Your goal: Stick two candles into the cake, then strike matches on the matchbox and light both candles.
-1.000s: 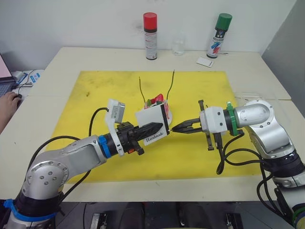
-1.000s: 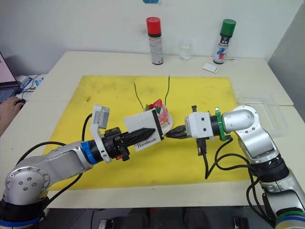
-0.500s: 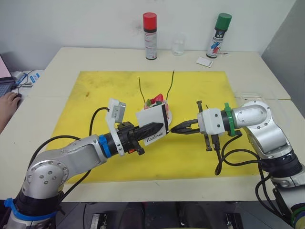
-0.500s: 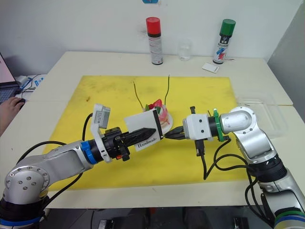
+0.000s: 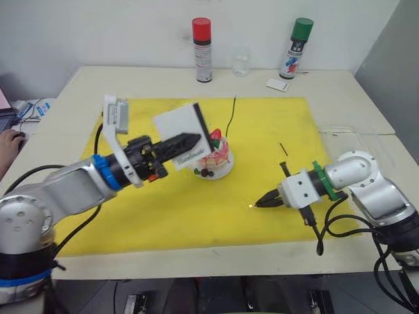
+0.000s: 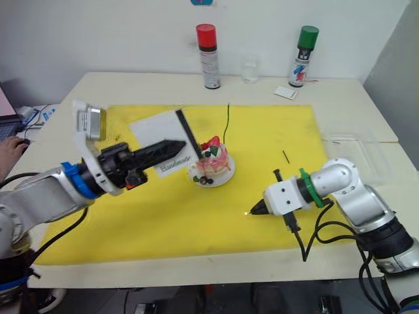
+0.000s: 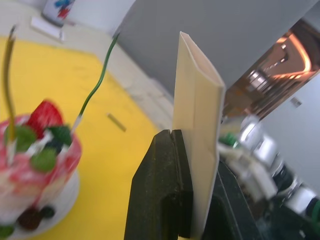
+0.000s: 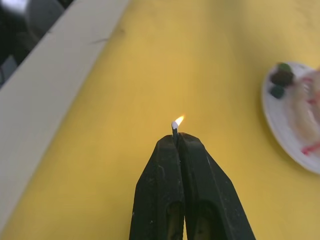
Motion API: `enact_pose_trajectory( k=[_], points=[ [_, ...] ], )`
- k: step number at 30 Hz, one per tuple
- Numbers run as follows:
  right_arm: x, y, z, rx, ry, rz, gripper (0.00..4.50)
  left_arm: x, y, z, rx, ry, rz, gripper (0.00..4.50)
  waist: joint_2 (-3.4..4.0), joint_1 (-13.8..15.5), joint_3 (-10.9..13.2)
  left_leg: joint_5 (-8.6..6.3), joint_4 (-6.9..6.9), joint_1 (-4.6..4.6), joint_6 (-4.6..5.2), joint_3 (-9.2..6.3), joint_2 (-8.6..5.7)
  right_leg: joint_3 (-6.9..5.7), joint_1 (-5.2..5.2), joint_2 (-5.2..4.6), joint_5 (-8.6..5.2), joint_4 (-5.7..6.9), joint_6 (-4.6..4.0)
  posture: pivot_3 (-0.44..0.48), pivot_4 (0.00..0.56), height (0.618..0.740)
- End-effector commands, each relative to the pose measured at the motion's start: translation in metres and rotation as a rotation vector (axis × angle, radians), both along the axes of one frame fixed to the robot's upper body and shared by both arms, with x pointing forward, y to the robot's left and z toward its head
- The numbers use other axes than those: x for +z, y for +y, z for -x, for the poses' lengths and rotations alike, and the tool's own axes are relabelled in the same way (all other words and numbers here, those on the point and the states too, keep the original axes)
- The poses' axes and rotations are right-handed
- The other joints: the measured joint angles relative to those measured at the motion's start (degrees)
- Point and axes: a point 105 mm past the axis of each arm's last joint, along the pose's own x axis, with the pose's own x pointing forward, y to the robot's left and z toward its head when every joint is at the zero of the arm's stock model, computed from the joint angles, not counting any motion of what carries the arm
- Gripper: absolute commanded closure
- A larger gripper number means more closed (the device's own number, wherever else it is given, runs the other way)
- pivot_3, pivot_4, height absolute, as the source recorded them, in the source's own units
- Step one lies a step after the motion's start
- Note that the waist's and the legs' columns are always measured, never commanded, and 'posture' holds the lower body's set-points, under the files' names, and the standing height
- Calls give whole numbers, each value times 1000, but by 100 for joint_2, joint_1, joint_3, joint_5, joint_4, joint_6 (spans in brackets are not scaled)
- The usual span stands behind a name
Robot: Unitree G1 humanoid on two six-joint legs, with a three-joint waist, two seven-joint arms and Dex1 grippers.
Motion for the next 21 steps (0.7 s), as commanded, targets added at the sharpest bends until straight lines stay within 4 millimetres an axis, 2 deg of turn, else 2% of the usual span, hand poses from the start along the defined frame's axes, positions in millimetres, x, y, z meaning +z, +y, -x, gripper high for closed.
enact_pose_trajectory(
  k=[1,6,11,14,17,21],
  points=[
    [21,7,-11,-30,-67,-92,4459,-18,-3,18,-53,-1,-95,4500,1,1,1,0,0,-1,0,-3,3,-2,-1,4,0,1,-1,0,150,740],
    [52,32,-26,-93,-87,-296,4459,-53,-4,36,-62,65,-146,4500,1,-3,1,0,3,-4,-1,-1,1,1,0,2,0,0,0,0,150,740],
    [101,70,-41,-146,-184,-583,4459,-60,-9,44,-57,70,-131,4500,2,-6,2,0,2,-4,-1,-7,4,-2,-3,5,1,5,-2,0,150,740],
    [120,90,-48,-150,-241,-681,4459,-59,-11,44,-49,58,-127,4500,2,-4,2,0,2,-5,-1,-5,3,0,-3,5,1,4,-1,0,150,740],
    [129,106,-57,-167,-303,-711,4459,-58,-13,44,-43,49,-124,4500,2,18,2,0,2,-8,-1,-5,2,-1,-4,4,1,0,-2,0,150,740],
    [131,114,-67,-190,-338,-710,4459,-58,-13,44,-38,44,-126,4500,2,18,2,-1,0,-8,-1,-2,3,0,-6,3,1,-1,-2,0,150,740]
  ],
)
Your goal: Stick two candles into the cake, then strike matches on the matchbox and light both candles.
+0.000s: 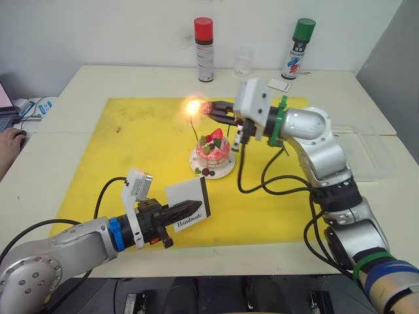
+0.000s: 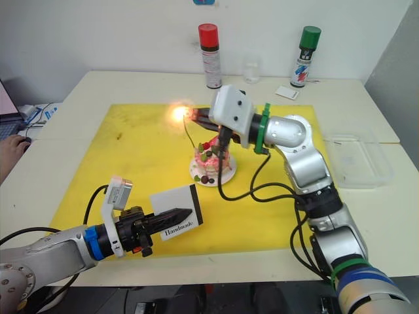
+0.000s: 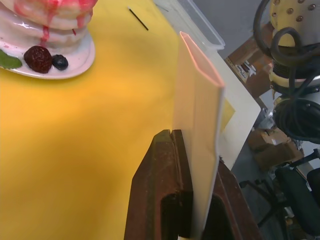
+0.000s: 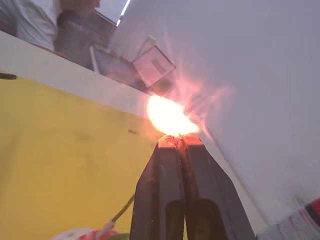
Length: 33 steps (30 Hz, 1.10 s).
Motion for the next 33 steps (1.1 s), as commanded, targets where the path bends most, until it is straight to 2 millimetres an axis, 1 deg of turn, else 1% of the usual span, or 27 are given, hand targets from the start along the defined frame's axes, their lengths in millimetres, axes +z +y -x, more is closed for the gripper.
enact_pose_trajectory(
  k=[1,8,15,18,28,33],
  points=[
    [13,3,-5,-36,-64,-31,4459,7,-4,4,-8,-43,7,4500,0,-1,0,0,-1,0,0,0,0,0,-1,0,0,0,0,0,150,740],
    [9,10,-16,-80,-78,-15,4459,8,-8,4,-9,-49,16,4500,1,-12,0,0,-4,0,0,0,1,0,-3,0,0,1,-1,0,150,740],
    [3,19,-16,-72,-65,-20,4459,9,-12,4,-11,-55,23,4500,1,-18,1,0,-4,0,0,0,1,0,-3,0,0,1,-1,0,150,740],
    [-2,19,-17,-83,-58,-1,4459,9,-12,4,-11,-58,26,4500,1,-18,1,0,-4,0,0,0,1,0,-3,0,0,1,-1,0,150,740],
    [-6,14,-19,-102,-53,12,4459,11,-14,3,-16,-63,35,4500,1,-19,1,0,-5,0,0,0,1,0,-3,1,0,1,-1,0,150,740],
    [-11,12,-19,-107,-38,30,4459,11,-14,2,-21,-64,33,4500,1,-19,1,0,-4,0,0,0,1,0,-3,1,0,1,-1,0,150,740]
  ],
)
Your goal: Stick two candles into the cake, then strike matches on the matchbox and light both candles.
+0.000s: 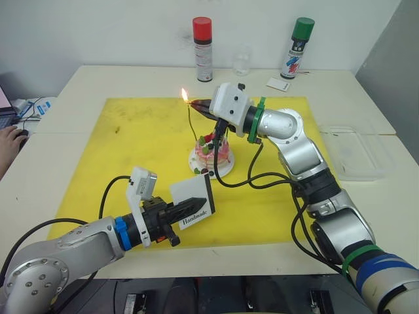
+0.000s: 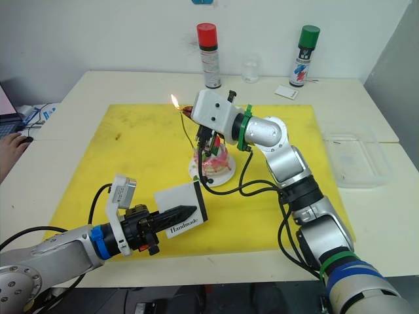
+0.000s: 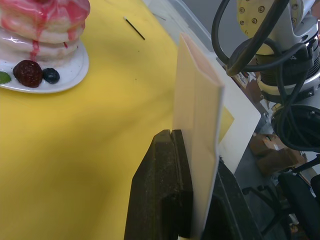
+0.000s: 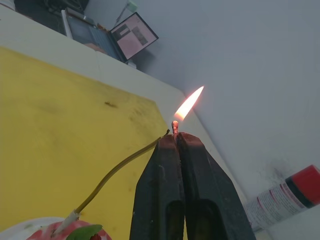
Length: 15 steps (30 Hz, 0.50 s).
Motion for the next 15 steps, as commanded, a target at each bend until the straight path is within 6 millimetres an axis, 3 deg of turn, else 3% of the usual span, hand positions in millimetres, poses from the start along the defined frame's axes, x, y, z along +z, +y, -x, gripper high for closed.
enact_pose_trajectory(
  k=[1,15],
  points=[
    [6,1,6,15,-34,-1,4459,7,-5,3,-31,-38,11,4500,0,0,0,0,0,0,0,0,0,0,0,0,0,0,0,0,150,740],
    [3,0,6,8,-22,7,4459,9,-6,2,-36,-42,13,4500,0,-6,0,0,-2,0,0,0,0,0,-1,0,0,-1,0,0,150,740]
  ],
)
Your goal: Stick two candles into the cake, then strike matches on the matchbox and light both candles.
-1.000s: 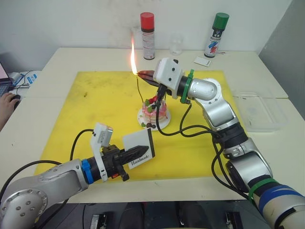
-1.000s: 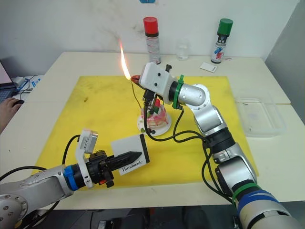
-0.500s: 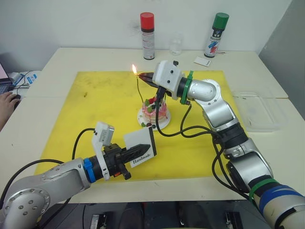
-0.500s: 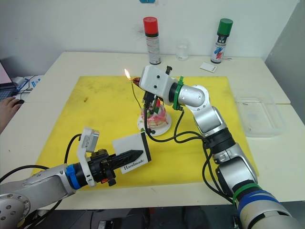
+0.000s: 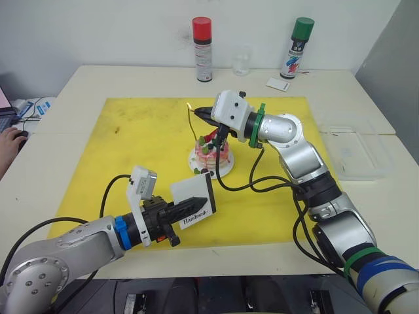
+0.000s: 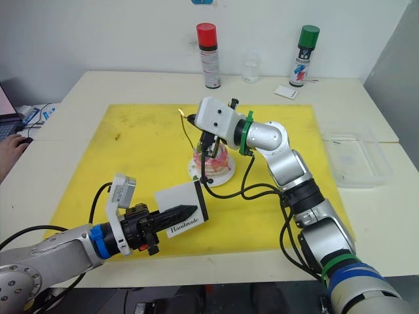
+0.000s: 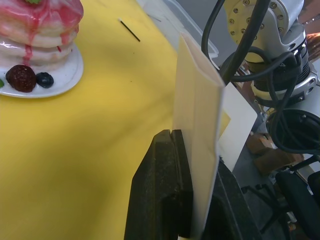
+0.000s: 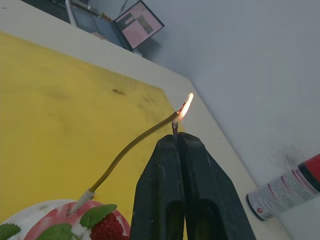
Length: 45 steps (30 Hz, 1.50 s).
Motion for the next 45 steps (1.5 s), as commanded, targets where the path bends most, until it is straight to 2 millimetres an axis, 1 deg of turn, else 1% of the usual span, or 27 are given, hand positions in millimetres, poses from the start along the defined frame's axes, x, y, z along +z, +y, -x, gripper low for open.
enact_pose_trajectory(
  k=[1,15,20,25,27,30,32,35,36,39,42,45],
  points=[
    [13,0,6,14,-53,-14,4459,6,-4,2,-23,-30,7,4500,0,0,0,0,0,0,0,0,0,0,0,0,0,0,0,0,150,740],
    [7,-7,3,-11,-49,7,4459,8,-5,0,-28,-33,10,4500,0,1,0,0,-3,0,0,0,0,0,-1,0,0,-2,0,0,150,740],
    [9,-9,4,-14,-52,5,4459,9,-6,-1,-34,-34,13,4500,0,1,0,0,-5,0,0,1,0,0,-1,0,0,-2,0,0,150,740],
    [12,-14,13,17,-55,-26,4459,10,-8,-2,-47,-34,14,4500,-1,8,0,0,-10,0,0,0,0,-1,-1,0,-1,-3,-1,0,150,740],
    [9,-20,21,49,-68,-23,4459,10,-9,-3,-53,-32,14,4500,0,14,0,0,-11,0,0,0,0,0,-1,0,-1,-4,0,0,150,740],
    [2,-36,31,83,-70,6,4459,10,-8,-4,-59,-30,13,4500,0,43,0,0,-12,-2,0,0,-1,-1,-1,-2,-1,-6,0,0,150,740],
    [-1,-49,35,81,-68,16,4459,10,-8,-5,-64,-30,11,4500,0,46,0,0,-12,-1,0,0,-1,-1,0,-2,-1,-6,0,0,150,740],
    [1,-72,32,15,-53,-20,4459,10,-9,-5,-70,-27,12,4500,0,50,0,0,-12,0,0,0,-1,0,0,-2,-1,-6,0,0,150,740],
    [2,-82,29,-31,-53,-42,4459,9,-9,-5,-73,-25,12,4500,0,50,0,0,-12,0,0,1,-1,0,0,-2,-1,-5,0,0,150,740],
    [4,-122,10,-264,8,-189,4459,6,-10,-4,-83,-19,13,4500,-1,47,0,0,-12,1,0,1,-1,0,0,-1,-1,-5,0,0,150,740],
    [3,-169,-11,-531,36,-308,4459,6,-13,-5,-95,-22,20,4500,-1,50,0,0,-11,0,0,2,-2,3,0,-2,-1,-5,0,0,150,740],
    [-5,-215,-25,-773,34,-349,4459,5,-15,-8,-106,-27,25,4500,-1,48,0,0,-11,1,0,4,-4,4,0,-2,-1,-5,-1,0,150,740]
  ],
)
